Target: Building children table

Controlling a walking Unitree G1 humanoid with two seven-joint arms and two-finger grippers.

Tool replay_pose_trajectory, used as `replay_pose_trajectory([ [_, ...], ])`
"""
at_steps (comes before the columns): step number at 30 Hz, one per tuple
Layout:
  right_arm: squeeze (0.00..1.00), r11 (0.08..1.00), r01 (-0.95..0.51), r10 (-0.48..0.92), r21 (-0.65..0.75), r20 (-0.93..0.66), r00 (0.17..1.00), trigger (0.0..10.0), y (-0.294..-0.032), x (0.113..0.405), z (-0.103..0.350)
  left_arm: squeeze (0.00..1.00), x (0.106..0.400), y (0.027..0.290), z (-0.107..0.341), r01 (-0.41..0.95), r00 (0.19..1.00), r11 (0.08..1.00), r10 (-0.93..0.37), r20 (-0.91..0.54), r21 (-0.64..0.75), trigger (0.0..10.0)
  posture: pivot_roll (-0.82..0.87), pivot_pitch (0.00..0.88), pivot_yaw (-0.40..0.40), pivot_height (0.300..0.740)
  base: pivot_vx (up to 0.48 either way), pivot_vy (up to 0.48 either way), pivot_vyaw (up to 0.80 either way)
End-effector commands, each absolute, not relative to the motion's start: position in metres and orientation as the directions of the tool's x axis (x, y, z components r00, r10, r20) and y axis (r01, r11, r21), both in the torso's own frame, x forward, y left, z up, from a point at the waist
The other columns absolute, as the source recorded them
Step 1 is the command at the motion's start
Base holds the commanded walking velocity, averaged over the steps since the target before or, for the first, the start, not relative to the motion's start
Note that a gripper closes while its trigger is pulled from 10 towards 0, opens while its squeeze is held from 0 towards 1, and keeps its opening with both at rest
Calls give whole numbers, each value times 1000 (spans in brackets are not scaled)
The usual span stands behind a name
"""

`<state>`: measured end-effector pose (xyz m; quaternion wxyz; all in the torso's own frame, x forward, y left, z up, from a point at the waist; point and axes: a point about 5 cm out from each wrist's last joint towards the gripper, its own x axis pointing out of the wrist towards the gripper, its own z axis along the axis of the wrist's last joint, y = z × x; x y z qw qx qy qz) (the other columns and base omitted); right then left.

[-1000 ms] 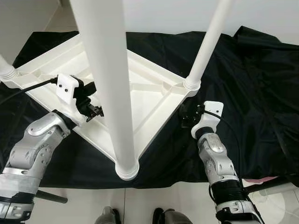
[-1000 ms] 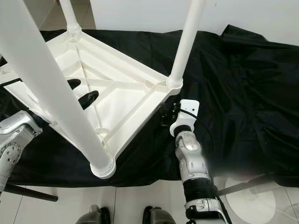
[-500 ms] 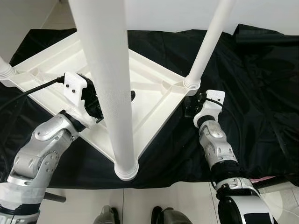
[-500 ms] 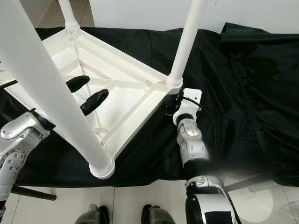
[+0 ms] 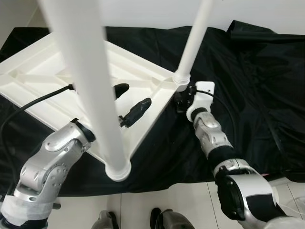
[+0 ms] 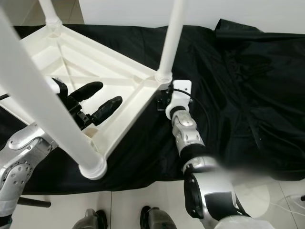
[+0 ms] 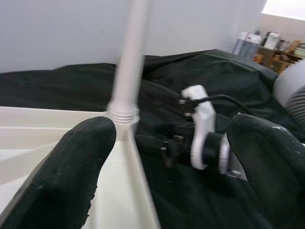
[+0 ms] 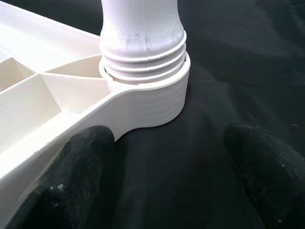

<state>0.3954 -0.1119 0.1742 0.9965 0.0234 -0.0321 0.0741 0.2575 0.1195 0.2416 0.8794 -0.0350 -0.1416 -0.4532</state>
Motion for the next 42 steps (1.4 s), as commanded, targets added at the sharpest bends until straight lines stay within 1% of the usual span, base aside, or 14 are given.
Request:
replay_pose_trajectory([
  [1,0,979,-202,199,27,86,976,10000,-99,395,177,0,253,114,243,826,521,559,-806,280,73,10000,30,210,-44,740,0,0,0],
  [6,0,993,-112,106,37,137,985,10000,-112,397,184,0,254,112,244,819,534,570,-797,283,61,10000,24,207,-39,740,0,0,0],
  [9,0,998,18,-30,59,210,977,10000,-149,386,181,0,267,129,236,758,617,647,-751,235,78,10000,15,203,-28,740,0,0,0],
  [12,0,998,34,-47,60,222,974,10000,-155,383,179,0,269,133,237,743,634,664,-739,228,87,10000,15,203,-28,740,0,0,0],
  [15,0,995,81,-95,62,256,962,10000,-173,371,174,0,274,146,238,712,664,693,-717,212,113,10000,9,199,-18,740,0,0,0],
  [17,0,993,61,-89,98,314,945,10000,-182,355,173,0,280,159,238,685,691,718,-694,202,123,10000,6,197,-9,740,0,0,0],
  [19,0,993,61,-89,98,314,945,10000,-182,355,173,0,280,159,238,685,691,718,-694,202,123,10000,6,197,-9,740,0,0,0],
  [21,0,993,15,-56,113,363,930,10000,-186,338,174,0,287,175,235,645,728,748,-664,172,157,10000,3,196,-4,740,0,0,0],
  [23,0,994,-4,-36,107,373,927,10000,-187,331,174,0,289,181,234,634,737,753,-657,157,175,10000,3,196,-4,740,0,0,0],
  [25,0,995,-44,5,93,379,926,10000,-187,320,173,0,290,195,230,643,735,735,-671,97,216,10000,4,190,4,740,0,0,0],
  [28,0,995,-51,16,84,376,927,10000,-189,316,172,0,289,200,228,658,725,720,-685,70,222,10000,4,190,4,740,0,0,0],
  [32,0,997,-49,25,54,375,927,10000,-202,303,174,0,283,221,224,713,682,657,-731,-23,244,10000,-1,182,15,740,0,0,0],
  [38,0,997,-52,27,55,377,926,10000,-203,298,176,0,279,226,222,731,664,633,-747,-47,256,10000,-1,179,12,740,0,0,0],
  [42,0,995,-89,65,48,367,928,10000,-200,293,178,0,270,232,212,776,616,561,-772,-157,286,10000,10,181,-1,740,0,0,0],
])
